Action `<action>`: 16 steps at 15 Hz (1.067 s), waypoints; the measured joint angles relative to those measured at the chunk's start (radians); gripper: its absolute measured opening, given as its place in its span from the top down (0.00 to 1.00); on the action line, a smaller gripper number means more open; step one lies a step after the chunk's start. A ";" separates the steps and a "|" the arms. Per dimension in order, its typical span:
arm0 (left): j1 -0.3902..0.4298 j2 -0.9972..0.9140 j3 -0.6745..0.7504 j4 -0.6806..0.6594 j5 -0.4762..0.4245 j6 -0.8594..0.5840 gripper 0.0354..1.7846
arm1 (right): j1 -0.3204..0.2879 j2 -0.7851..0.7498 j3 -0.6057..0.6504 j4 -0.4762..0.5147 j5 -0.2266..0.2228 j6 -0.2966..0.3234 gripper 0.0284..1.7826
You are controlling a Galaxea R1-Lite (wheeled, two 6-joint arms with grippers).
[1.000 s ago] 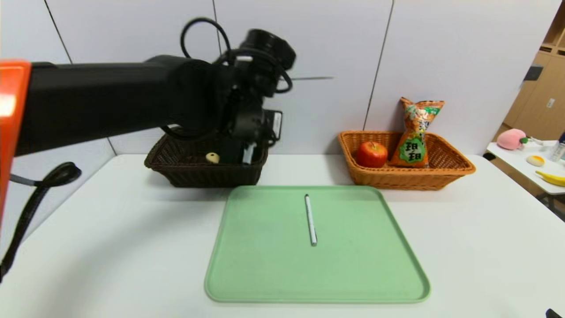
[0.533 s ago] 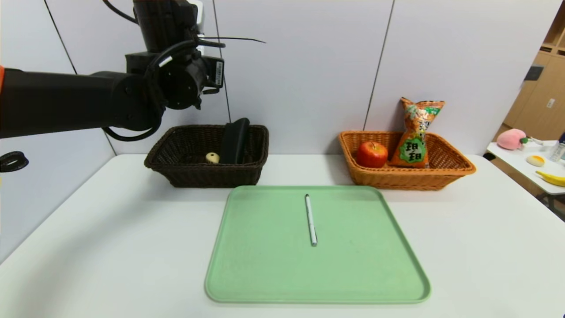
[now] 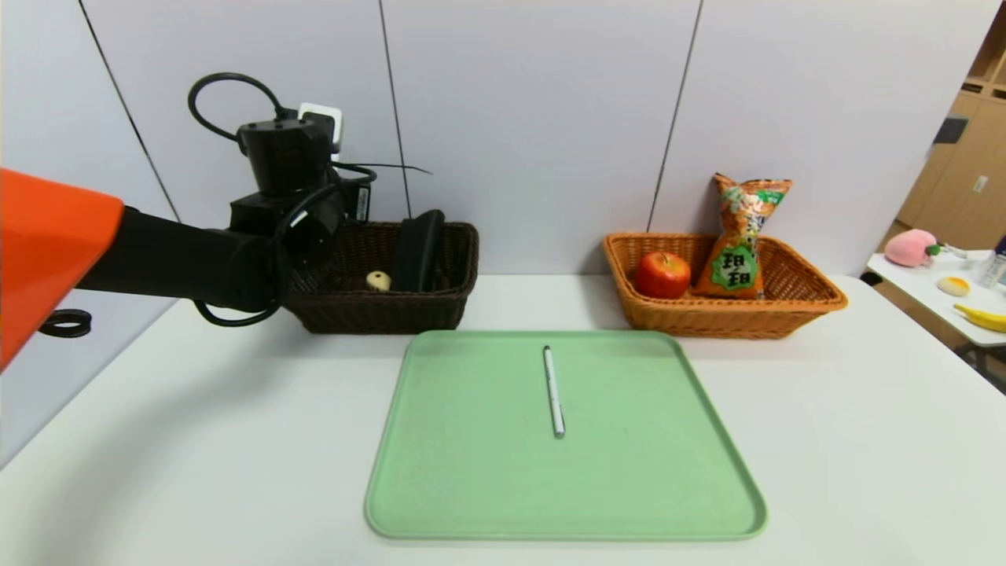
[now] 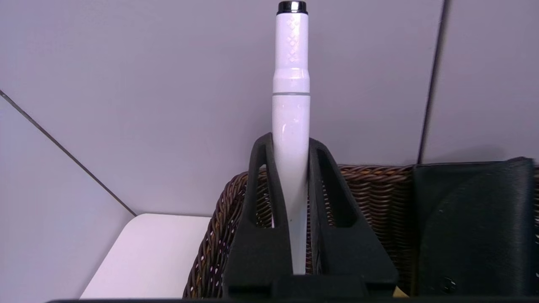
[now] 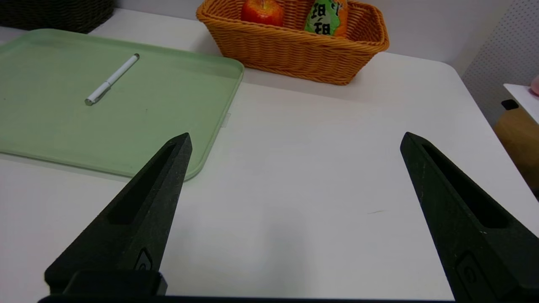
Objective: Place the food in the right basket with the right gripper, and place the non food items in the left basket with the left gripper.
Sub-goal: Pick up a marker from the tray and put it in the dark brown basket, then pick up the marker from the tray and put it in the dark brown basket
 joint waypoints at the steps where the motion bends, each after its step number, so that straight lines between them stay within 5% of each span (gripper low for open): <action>1: 0.007 0.016 0.006 -0.026 0.000 0.001 0.92 | 0.000 0.001 -0.002 0.000 0.000 0.000 0.04; 6: 0.017 0.050 0.082 -0.024 0.000 -0.001 0.90 | 0.000 0.007 -0.005 0.000 0.000 0.000 0.04; 11: 0.022 0.046 0.107 -0.050 0.000 -0.010 0.49 | 0.001 0.011 -0.005 -0.001 0.001 0.000 0.04; 16: 0.023 0.033 0.095 -0.054 -0.003 -0.016 0.28 | 0.001 0.017 -0.005 -0.001 0.002 0.001 0.04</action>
